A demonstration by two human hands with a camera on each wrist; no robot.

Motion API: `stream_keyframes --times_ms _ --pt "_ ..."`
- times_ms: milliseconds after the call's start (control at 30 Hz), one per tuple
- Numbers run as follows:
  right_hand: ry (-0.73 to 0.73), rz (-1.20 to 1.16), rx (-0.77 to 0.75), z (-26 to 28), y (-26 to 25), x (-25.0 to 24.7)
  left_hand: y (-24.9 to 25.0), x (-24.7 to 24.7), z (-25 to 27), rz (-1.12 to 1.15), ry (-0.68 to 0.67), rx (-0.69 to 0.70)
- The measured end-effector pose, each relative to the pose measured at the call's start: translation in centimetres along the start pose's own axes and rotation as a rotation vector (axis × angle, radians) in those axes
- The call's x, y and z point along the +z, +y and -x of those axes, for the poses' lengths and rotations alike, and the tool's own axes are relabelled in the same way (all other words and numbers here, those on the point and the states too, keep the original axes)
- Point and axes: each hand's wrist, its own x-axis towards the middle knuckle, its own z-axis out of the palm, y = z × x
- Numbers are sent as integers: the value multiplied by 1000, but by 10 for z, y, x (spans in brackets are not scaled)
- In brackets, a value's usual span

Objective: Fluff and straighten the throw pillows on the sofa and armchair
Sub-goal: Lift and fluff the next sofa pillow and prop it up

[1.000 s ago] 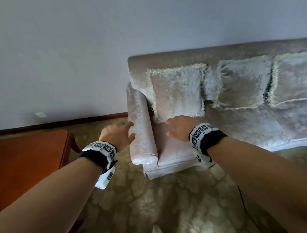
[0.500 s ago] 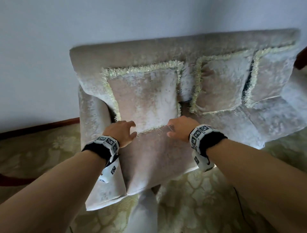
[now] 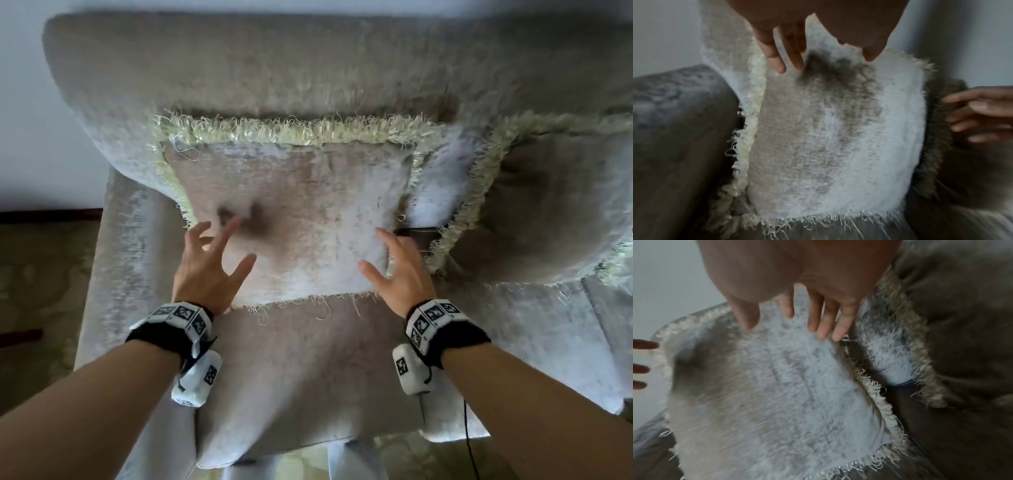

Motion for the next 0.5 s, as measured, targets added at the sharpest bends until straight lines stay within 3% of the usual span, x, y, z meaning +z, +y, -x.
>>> stream_keyframes --times_ms 100,300,500 --pt "119 -118 -29 -41 30 23 -19 36 -16 76 178 -78" --pt "137 -197 -32 -92 59 72 -57 87 -45 105 150 -102" --pt "231 -363 -190 -107 73 102 -71 107 -76 250 354 25"
